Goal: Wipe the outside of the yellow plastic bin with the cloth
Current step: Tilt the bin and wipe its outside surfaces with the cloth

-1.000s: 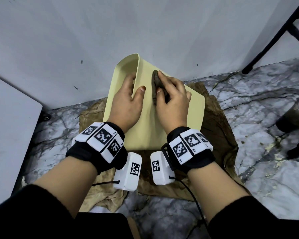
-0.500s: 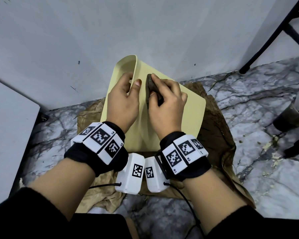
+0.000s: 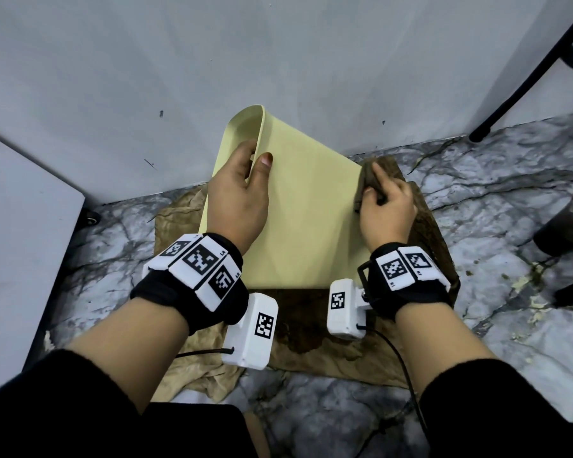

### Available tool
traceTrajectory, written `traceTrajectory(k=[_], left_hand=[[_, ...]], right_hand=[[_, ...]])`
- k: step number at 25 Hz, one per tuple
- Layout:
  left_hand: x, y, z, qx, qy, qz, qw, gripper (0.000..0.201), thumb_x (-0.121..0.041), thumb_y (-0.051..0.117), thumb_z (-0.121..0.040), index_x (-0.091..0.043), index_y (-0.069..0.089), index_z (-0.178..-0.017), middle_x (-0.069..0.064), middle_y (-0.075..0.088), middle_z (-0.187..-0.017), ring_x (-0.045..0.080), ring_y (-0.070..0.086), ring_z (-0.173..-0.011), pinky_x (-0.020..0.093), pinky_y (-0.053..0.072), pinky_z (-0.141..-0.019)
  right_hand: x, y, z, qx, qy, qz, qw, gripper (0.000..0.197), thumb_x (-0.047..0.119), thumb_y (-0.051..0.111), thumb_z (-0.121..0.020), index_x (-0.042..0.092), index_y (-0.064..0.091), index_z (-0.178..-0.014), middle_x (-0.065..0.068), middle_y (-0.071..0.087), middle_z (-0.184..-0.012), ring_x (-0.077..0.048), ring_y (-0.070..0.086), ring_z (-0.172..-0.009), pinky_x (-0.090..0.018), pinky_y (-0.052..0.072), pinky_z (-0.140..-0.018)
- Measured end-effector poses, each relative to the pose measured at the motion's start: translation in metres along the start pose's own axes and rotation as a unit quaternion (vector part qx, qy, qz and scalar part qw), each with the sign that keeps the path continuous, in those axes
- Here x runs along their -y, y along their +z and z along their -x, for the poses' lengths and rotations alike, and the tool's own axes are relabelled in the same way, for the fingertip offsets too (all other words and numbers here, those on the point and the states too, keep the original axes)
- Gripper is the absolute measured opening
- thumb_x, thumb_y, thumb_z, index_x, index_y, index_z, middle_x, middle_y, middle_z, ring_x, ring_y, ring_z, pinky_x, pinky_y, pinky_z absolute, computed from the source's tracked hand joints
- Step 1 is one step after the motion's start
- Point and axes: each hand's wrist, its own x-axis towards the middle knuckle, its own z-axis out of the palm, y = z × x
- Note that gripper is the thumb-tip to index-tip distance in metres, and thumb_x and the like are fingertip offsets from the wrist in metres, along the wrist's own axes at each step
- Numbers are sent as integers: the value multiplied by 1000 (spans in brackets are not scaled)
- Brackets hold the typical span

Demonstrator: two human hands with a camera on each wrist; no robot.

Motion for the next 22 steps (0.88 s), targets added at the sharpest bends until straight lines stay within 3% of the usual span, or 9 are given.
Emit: traceTrajectory(k=[2,5,7,11,14,16,18,20,22], left_hand=[[-1,-1,0,-3,-5,4,1000,28,-24,46,-93,-19,55,-119,-15,61,-89,10,60,-89,33,50,-89],[-2,0,0,-3,-8,1,1000,30,-26,46,-93,-19,54,-121,-9,62,-93,13,60,-93,35,50,-91],[-1,2,-1,-5,-3,-2,1000,29,-26,47,-93,-19,55,-120,-14,62,-89,11,61,-90,35,50,-90],[-1,3,0,-7,14,-11,1000,28,-26,46,-92,-20,56,-117,-25,59,-86,6,60,-86,33,50,-88],[-2,5,-1,-3,11,-12,1000,34,-29,45,-92,-16,53,-123,-10,66,-100,13,61,-98,38,49,-93],[-1,7,-1,-5,14,-22,1000,38,-30,44,-92,-15,51,-127,0,66,-115,16,60,-108,38,47,-96],[-1,9,1,-11,23,-31,999,40,-32,43,-91,-15,50,-127,4,65,-119,18,59,-109,38,47,-96],[0,10,2,-18,34,-39,998,41,-32,42,-90,-14,51,-125,5,66,-117,20,60,-108,37,47,-95],[1,9,2,-19,43,-49,998,41,-33,40,-89,-14,53,-124,5,67,-113,20,61,-104,37,48,-92]], right_hand=[[-19,-5,-6,-10,37,12,999,40,11,48,-87,28,54,-122,-9,49,-132,-33,44,-119,-26,27,-105],[-41,-11,-10,-14,92,27,995,41,11,46,-88,29,52,-125,-9,47,-136,-34,42,-123,-31,29,-107],[-47,-13,-10,-19,110,25,993,42,11,45,-88,28,52,-126,-8,47,-138,-34,41,-126,-33,30,-108],[-33,-11,-3,-37,110,20,993,42,9,45,-89,23,50,-127,-7,47,-136,-33,40,-125,-28,30,-103],[-6,-2,8,-28,57,10,998,42,7,44,-89,24,50,-127,-6,47,-134,-32,38,-120,-22,26,-98],[18,8,17,-9,1,3,1000,42,6,46,-88,25,52,-125,-7,48,-133,-32,37,-117,-14,21,-88],[42,18,27,5,-80,-8,997,41,6,48,-87,24,54,-123,-8,51,-129,-32,39,-112,-10,18,-79],[61,28,39,17,-174,-12,985,42,5,49,-84,24,56,-121,-8,56,-122,-31,41,-107,-13,19,-83],[71,33,44,30,-217,-16,976,42,5,49,-83,24,57,-121,-7,57,-119,-29,41,-105,-15,22,-87]])
